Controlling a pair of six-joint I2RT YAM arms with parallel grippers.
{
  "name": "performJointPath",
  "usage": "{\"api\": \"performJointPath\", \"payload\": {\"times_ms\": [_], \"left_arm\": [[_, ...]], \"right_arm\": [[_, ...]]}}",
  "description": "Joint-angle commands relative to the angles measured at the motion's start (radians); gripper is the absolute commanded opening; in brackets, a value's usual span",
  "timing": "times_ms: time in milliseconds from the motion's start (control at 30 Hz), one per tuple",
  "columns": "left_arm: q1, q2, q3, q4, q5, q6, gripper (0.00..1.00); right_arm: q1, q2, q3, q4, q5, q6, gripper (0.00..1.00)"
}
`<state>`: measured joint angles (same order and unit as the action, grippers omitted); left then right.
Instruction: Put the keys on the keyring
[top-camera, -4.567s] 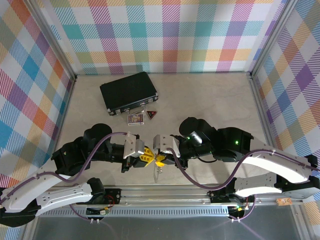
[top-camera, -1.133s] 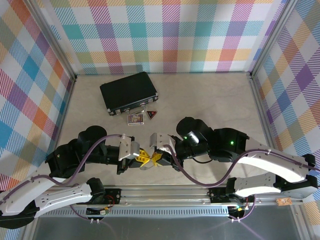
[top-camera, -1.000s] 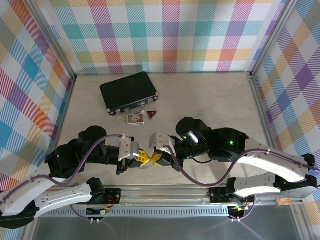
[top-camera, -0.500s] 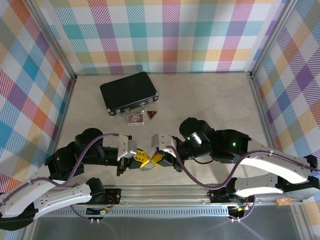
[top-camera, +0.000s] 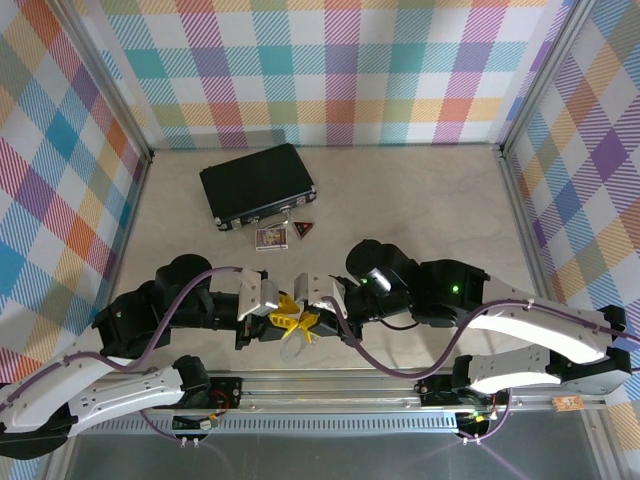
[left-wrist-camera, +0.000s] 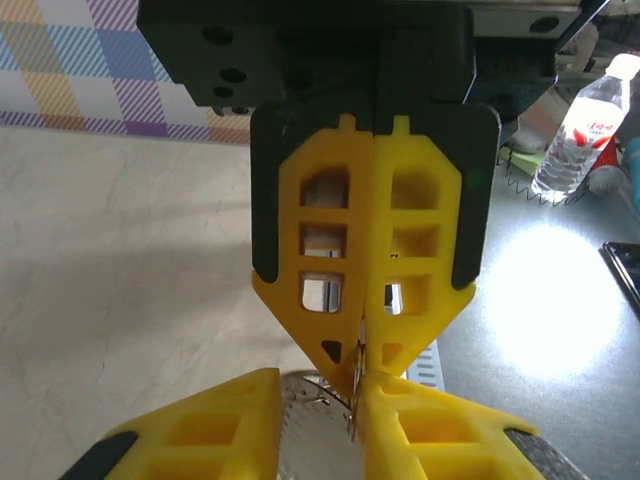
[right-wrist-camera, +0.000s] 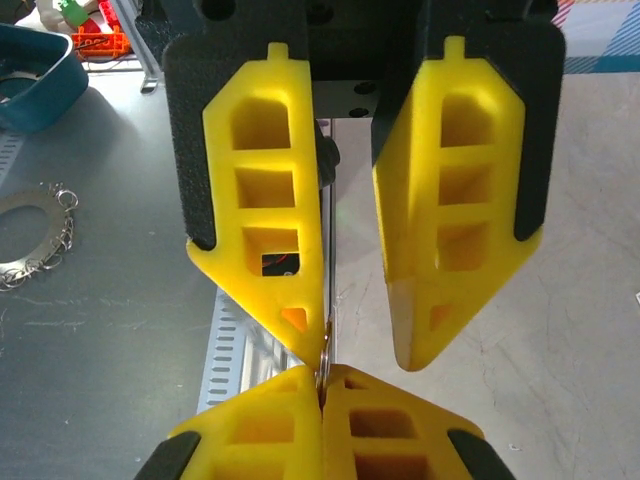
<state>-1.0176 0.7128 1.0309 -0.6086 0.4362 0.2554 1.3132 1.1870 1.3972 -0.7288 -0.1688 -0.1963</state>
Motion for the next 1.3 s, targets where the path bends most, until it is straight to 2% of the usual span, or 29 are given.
{"api": "performJointPath", "payload": {"times_ms": [0,67,200,267,467,567,700,800,933,1200,1267], "left_arm": [[0.005,0.004,0.037,0.035,-0.053,0.018,0.26],[0.005,0.008,0.040,0.029,-0.056,0.022,0.18],[0.005,0.008,0.044,0.015,-0.063,0.032,0.12],[0.005,0.008,0.050,0.008,-0.061,0.037,0.00],[0.005,-0.011,0.040,0.049,-0.042,0.018,0.00],[0.005,-0.037,0.023,0.112,-0.015,-0.009,0.00],[0.005,-0.071,-0.028,0.235,0.025,-0.064,0.00],[0.005,-0.097,-0.096,0.394,0.050,-0.135,0.00],[0.005,-0.112,-0.157,0.516,0.068,-0.189,0.00],[0.004,-0.114,-0.192,0.561,0.086,-0.221,0.00],[0.005,-0.115,-0.196,0.557,0.085,-0.223,0.00]], "right_arm": [[0.019,0.000,0.036,0.027,-0.035,-0.011,0.00],[0.020,0.000,0.037,0.025,-0.034,-0.014,0.00],[0.020,0.004,0.044,0.021,-0.032,-0.017,0.00],[0.021,0.008,0.047,0.020,-0.030,-0.018,0.00],[0.023,-0.003,0.042,0.040,-0.024,-0.023,0.00],[0.024,-0.038,-0.010,0.114,-0.025,-0.007,0.12],[0.028,-0.083,-0.095,0.258,-0.033,0.023,0.19],[0.029,-0.120,-0.163,0.345,-0.020,0.043,0.19],[0.029,-0.169,-0.224,0.421,-0.024,0.067,0.17],[0.029,-0.220,-0.284,0.481,-0.009,0.086,0.11],[0.029,-0.226,-0.297,0.496,-0.006,0.086,0.07]]}}
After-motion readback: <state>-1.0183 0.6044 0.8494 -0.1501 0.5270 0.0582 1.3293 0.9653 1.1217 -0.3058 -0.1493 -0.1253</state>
